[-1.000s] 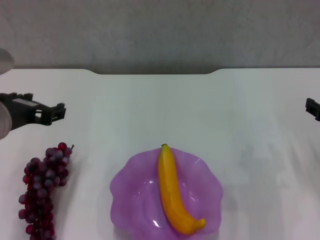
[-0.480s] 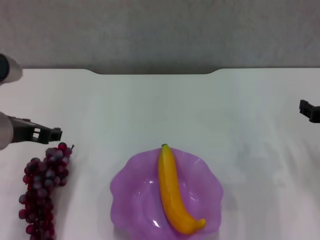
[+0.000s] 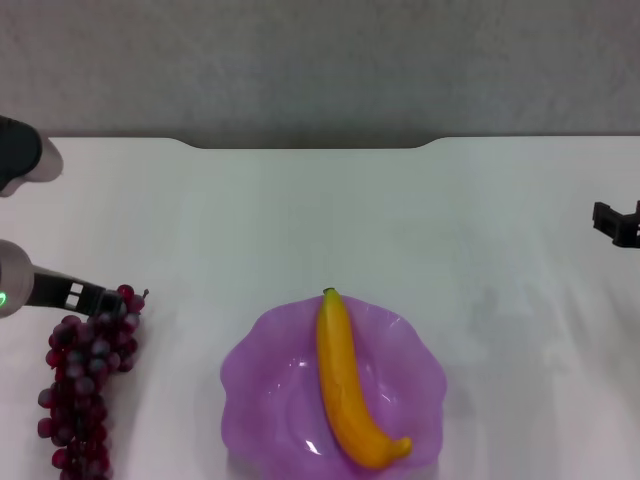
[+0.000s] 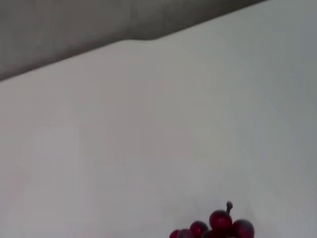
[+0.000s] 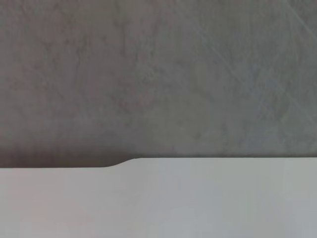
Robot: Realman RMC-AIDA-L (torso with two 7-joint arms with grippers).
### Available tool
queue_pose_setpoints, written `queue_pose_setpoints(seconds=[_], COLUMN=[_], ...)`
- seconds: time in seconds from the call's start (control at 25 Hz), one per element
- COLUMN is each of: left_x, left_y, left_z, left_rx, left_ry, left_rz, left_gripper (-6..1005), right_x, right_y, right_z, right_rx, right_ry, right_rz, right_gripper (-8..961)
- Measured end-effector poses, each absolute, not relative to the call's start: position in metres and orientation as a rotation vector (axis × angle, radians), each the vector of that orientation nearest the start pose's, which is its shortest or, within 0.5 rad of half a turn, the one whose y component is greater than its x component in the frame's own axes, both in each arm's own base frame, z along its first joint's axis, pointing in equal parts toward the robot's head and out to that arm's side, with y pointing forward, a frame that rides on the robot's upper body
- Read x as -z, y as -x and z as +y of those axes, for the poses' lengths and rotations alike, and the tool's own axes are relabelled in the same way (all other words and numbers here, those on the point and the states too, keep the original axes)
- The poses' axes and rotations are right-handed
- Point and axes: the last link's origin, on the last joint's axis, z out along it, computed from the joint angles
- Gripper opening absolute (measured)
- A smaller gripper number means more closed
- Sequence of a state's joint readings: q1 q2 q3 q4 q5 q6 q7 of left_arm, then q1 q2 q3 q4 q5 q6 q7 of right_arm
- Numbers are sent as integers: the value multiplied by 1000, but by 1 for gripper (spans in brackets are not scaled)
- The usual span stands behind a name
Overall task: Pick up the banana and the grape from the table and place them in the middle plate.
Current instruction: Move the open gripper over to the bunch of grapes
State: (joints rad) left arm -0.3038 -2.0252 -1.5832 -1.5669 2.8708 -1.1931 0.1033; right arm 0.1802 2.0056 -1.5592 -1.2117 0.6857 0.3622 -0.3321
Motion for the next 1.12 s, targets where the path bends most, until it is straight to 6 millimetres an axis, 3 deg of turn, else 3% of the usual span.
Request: queue_pose_setpoints(seconds=[0.72,1.12], left_x=[-40,-33], left_y=[270,273], left_z=[358,360], left_rx=[-423,-471], left_ry=[1922,1947], left_rz=[-1230,-1233], left_gripper=[694,692], right_x=[-34,-34], right_y=[-299,-299], right_z=[373,373], right_rx=[-229,-227], right_ry=[1790,1791], right_rz=[1017,1017], right_gripper=[554,554])
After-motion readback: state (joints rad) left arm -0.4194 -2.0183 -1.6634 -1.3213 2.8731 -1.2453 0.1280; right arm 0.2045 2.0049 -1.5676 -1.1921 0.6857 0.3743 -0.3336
